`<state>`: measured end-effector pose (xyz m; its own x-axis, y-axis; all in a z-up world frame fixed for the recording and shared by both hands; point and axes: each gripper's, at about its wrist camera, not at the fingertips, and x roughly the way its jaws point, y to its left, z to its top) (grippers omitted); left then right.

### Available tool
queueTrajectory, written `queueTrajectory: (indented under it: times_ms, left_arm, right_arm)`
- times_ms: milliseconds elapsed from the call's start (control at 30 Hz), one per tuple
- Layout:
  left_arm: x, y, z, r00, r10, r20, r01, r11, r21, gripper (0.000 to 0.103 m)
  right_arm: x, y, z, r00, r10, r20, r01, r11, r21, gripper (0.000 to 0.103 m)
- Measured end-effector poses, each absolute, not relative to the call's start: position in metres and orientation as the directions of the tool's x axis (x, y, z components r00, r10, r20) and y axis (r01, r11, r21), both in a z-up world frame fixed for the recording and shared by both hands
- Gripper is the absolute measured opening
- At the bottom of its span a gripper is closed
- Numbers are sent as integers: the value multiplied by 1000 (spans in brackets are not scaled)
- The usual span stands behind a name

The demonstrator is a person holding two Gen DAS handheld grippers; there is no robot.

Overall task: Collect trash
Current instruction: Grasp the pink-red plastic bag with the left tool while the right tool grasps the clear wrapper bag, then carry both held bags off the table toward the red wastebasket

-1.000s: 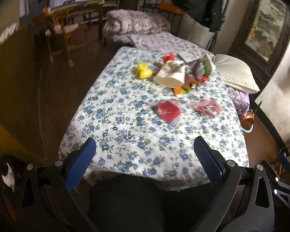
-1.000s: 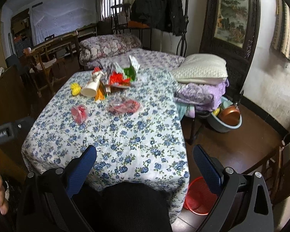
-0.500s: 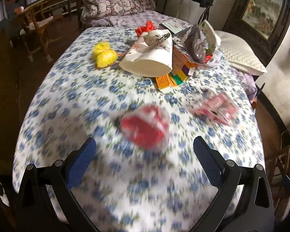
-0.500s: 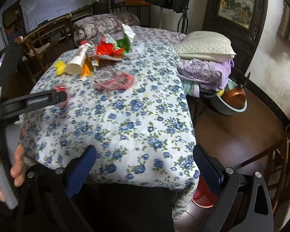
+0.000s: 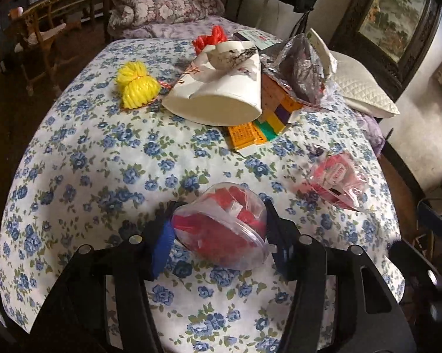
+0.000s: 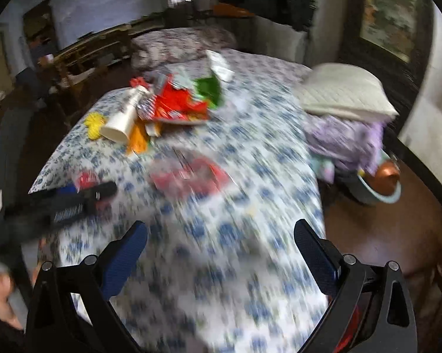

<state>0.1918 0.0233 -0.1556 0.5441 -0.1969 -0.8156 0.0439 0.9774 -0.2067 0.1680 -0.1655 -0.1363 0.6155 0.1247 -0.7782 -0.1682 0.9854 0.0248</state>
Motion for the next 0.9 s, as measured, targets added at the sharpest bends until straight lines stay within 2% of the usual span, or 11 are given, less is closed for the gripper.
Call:
queueTrajectory:
  times_ms: [100, 233, 367, 400, 433, 467, 600, 633, 667, 700, 900]
  left_arm:
    - [193, 27, -155, 538, -229, -811, 54, 970, -238, 56]
    - [192, 35, -156, 532, -257, -807, 50, 961, -273, 56]
    - [189, 38, -155, 534, -260, -804, 49, 959, -278, 56]
    - [188, 39, -155, 535, -260, -803, 48, 959, -279, 56]
    - [187, 40, -155, 536, -261, -803, 48, 959, -279, 56]
    - [186, 41, -155, 535, -260, -804, 47, 959, -279, 56]
    - [184, 41, -154, 536, -258, -804, 47, 960, -276, 56]
    - [183, 41, -154, 535, -257, -804, 46, 960, -276, 56]
    - [184, 42, -154, 534, -257, -805, 44, 960, -277, 56]
    - [183, 42, -154, 533, -258, -806, 41, 959, -280, 56]
    - [178, 40, -149, 541, -253, -802, 49, 962, -270, 56]
  right_arm:
    - [196, -155, -141, 568, 191, -801, -252, 966, 51, 97]
    - [225, -146, -156, 511, 183, -840, -295, 955, 29, 97]
    - [238, -143, -169, 484, 225, -846, -319, 945, 69, 96]
    - [238, -144, -169, 487, 246, -838, -325, 942, 88, 86]
    - [237, -145, -168, 488, 274, -829, -332, 936, 114, 84]
    - [235, -146, -166, 498, 291, -817, -338, 933, 126, 76]
    - [222, -143, -154, 536, 306, -787, -368, 923, 109, 71]
    - [219, -141, -152, 538, 310, -784, -373, 922, 109, 63]
    - [218, -140, -151, 530, 317, -787, -377, 919, 117, 34]
    - [219, -139, -152, 517, 323, -793, -377, 917, 128, 30]
    - [201, -140, -144, 539, 320, -779, -358, 924, 131, 28]
